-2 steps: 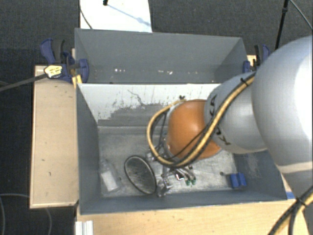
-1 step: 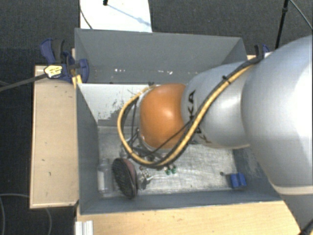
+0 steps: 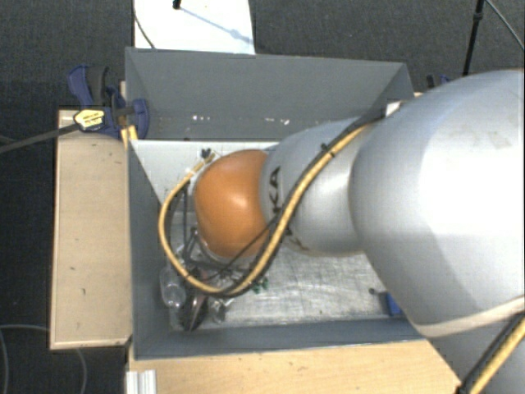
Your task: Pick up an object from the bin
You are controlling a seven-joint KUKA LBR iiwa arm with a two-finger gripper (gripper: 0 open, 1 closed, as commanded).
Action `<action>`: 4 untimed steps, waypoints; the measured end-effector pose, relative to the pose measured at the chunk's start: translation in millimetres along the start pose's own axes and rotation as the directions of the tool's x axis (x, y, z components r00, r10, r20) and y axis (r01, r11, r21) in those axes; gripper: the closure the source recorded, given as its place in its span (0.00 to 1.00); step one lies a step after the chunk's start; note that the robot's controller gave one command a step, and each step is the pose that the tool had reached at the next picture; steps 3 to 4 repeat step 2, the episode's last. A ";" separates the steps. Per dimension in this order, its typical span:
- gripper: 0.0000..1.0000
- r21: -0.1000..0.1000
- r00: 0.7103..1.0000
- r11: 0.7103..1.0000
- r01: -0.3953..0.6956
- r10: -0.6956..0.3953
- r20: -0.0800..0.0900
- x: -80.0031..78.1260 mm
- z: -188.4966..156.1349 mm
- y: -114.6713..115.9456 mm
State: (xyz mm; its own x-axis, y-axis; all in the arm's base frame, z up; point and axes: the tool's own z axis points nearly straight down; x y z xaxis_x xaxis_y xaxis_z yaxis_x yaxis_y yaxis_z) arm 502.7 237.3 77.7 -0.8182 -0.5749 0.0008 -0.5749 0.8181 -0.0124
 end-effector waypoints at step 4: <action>1.00 -0.010 0.993 0.993 0.120 -0.119 0.013 -17.6 -144.6 5.5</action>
Offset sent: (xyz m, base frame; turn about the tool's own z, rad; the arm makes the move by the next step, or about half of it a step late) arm 0.0000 0.0000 0.0000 0.0000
